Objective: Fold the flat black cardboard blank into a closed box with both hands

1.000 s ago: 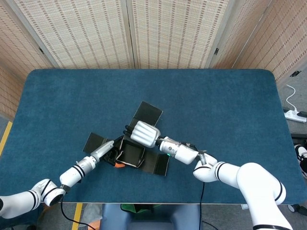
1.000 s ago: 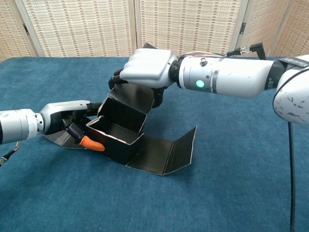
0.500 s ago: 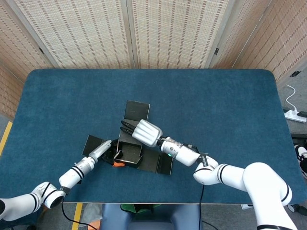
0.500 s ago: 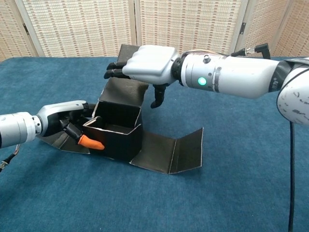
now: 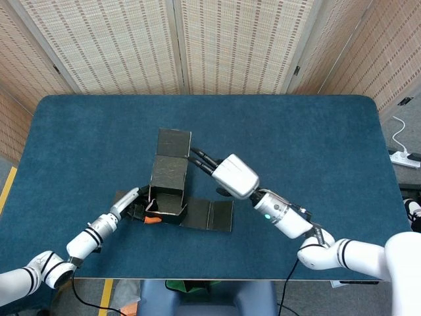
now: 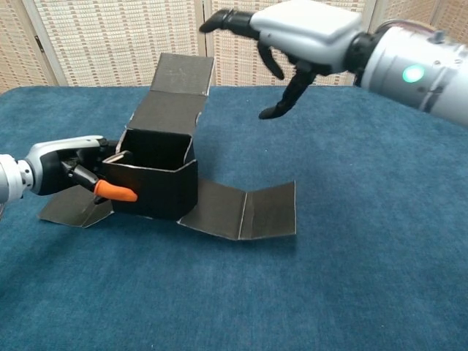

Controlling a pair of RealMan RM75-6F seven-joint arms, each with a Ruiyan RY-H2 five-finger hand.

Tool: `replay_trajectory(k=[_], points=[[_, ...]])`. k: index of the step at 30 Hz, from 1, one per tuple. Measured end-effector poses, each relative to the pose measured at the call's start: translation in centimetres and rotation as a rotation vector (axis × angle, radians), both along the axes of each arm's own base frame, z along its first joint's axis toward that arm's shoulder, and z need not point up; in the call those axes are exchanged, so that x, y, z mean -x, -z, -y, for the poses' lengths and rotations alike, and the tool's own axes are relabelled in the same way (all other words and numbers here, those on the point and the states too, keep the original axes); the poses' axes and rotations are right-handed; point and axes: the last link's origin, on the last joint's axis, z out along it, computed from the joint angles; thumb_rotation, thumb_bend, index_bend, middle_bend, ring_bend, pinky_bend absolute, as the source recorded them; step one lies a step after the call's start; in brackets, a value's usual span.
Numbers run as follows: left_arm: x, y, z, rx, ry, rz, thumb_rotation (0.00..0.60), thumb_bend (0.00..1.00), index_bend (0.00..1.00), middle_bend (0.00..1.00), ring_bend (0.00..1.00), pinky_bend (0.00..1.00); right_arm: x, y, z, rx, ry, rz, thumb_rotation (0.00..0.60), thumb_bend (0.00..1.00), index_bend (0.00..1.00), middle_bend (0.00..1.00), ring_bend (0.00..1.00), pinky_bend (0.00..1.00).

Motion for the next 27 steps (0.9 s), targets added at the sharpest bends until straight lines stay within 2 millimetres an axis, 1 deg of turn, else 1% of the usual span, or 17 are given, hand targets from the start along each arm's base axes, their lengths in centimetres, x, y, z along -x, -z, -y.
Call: replay_trajectory(k=[3, 7, 12, 15, 17, 20, 23, 24, 27], points=[[0.0, -1.1, 0.0, 0.016, -0.038, 0.071, 0.6, 0.18, 0.31, 0.31, 0.61, 0.74, 1.9, -1.9, -0.8, 0.013, 0.05, 0.111, 0.6, 0.1, 0.0, 0.0, 0.65, 1.0], [-0.1, -2.5, -0.1, 0.045, -0.089, 0.18, 0.6, 0.19, 0.31, 0.31, 0.61, 0.74, 4.3, -3.7, -1.8, 0.015, 0.115, 0.248, 0.6, 0.1, 0.0, 0.01, 0.66, 1.0], [-0.6, -4.3, -0.1, 0.099, -0.165, 0.345, 0.6, 0.18, 0.31, 0.31, 0.61, 0.75, 7.1, -4.6, -2.8, -0.011, 0.194, 0.379, 0.6, 0.1, 0.0, 0.02, 0.66, 1.0], [-0.9, -5.2, -0.1, 0.125, -0.185, 0.413, 0.6, 0.18, 0.31, 0.3, 0.61, 0.75, 7.8, -4.7, -3.0, -0.018, 0.213, 0.416, 0.6, 0.1, 0.0, 0.05, 0.68, 1.0], [-1.3, -5.7, -0.2, 0.143, -0.202, 0.462, 0.6, 0.18, 0.3, 0.3, 0.61, 0.75, 7.8, -4.4, -3.1, -0.036, 0.221, 0.459, 0.6, 0.1, 0.0, 0.06, 0.68, 1.0], [-1.9, -6.4, -0.3, 0.175, -0.227, 0.525, 0.6, 0.18, 0.29, 0.3, 0.61, 0.75, 7.3, -3.1, -3.2, -0.087, 0.224, 0.548, 0.6, 0.08, 0.0, 0.06, 0.68, 1.0], [-2.7, -6.8, -0.3, 0.212, -0.249, 0.577, 0.6, 0.18, 0.29, 0.29, 0.61, 0.75, 6.1, -1.1, -3.0, -0.106, 0.208, 0.606, 0.6, 0.02, 0.0, 0.05, 0.68, 1.0], [-3.0, -6.8, -0.3, 0.224, -0.253, 0.587, 0.6, 0.18, 0.29, 0.29, 0.61, 0.75, 5.4, -0.3, -2.9, -0.104, 0.197, 0.623, 0.6, 0.0, 0.0, 0.05, 0.68, 1.0], [-3.6, -6.9, -0.1, 0.255, -0.252, 0.599, 0.6, 0.18, 0.28, 0.29, 0.61, 0.75, 3.6, 1.6, -2.4, -0.084, 0.167, 0.653, 0.6, 0.0, 0.0, 0.03, 0.68, 1.0]])
